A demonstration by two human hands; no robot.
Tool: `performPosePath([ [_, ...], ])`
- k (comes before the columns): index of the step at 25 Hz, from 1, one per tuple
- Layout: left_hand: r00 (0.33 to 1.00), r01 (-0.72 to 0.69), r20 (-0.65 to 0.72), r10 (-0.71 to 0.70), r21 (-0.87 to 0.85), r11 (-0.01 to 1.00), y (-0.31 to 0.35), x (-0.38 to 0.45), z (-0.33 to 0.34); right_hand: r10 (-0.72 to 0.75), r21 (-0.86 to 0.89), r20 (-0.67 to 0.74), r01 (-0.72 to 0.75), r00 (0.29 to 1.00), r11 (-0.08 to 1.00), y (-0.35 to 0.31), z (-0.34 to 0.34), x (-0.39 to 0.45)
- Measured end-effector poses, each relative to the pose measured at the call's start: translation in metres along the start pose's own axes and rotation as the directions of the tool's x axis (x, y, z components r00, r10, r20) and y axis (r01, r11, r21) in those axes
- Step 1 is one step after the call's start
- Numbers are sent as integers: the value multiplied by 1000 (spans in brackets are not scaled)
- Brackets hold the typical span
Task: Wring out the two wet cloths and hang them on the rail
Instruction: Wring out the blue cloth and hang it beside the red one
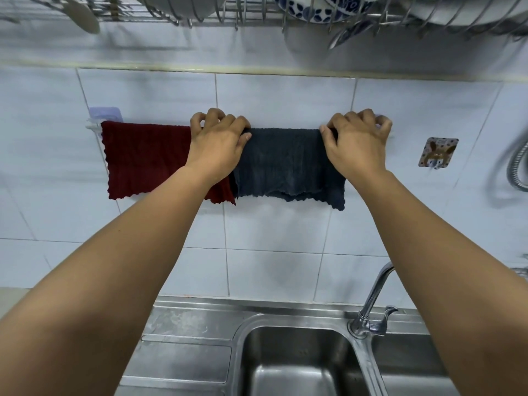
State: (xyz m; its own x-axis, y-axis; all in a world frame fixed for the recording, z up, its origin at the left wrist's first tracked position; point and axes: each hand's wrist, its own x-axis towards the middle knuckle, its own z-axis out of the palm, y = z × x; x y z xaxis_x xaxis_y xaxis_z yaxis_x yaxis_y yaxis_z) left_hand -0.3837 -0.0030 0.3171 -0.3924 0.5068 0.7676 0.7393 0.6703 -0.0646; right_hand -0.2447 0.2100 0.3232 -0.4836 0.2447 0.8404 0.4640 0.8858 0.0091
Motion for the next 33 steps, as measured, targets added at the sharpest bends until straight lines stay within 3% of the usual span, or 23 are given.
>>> performPosePath([
  [11, 998, 6, -58, -4, 42, 999, -5, -27, 6, 12, 48, -47, -10, 999, 999, 5, -2, -21],
  [13, 984, 80, -157, -82, -18, 997, 9, -42, 10, 68, 98, -121, -56, 990, 994, 4, 0, -34],
  [15, 952, 172, -213, -218, -216, 961, 30, -68, 22, 222, 193, -184, -186, 958, 963, -1, 6, -53],
  [16, 937, 259, -127, -325, -371, 892, 41, -82, 29, 313, 262, -157, -266, 937, 928, -4, 11, -64],
  [17, 895, 397, 39, -444, -522, 755, 52, -93, 35, 396, 319, -94, -349, 913, 881, -6, 18, -75],
  [18, 805, 561, 265, -530, -631, 537, 58, -102, 42, 464, 349, -15, -430, 886, 832, -7, 25, -84],
  [19, 673, 705, 495, -549, -653, 275, 63, -106, 47, 519, 361, 65, -504, 853, 784, -8, 33, -93],
  [20, 535, 797, 684, -496, -604, 27, 67, -106, 47, 565, 367, 137, -571, 814, 734, -8, 39, -98],
  [21, 440, 830, 800, -408, -536, -156, 70, -103, 47, 602, 374, 203, -629, 772, 681, -7, 43, -101],
  [22, 405, 815, 847, -345, -506, -284, 72, -99, 47, 628, 386, 264, -677, 732, 627, -7, 46, -101],
  [26, 417, 559, 817, -399, -577, -596, 79, -77, 48, 648, 471, 426, -767, 631, 437, -3, 52, -92],
  [30, 423, 347, 807, -413, -565, -749, 85, -76, 51, 581, 666, 489, -709, 650, 233, -1, 43, -96],
  [33, 466, 189, 794, -391, -521, -832, 88, -83, 40, 579, 716, 473, -673, 664, 187, -1, 31, -101],
])
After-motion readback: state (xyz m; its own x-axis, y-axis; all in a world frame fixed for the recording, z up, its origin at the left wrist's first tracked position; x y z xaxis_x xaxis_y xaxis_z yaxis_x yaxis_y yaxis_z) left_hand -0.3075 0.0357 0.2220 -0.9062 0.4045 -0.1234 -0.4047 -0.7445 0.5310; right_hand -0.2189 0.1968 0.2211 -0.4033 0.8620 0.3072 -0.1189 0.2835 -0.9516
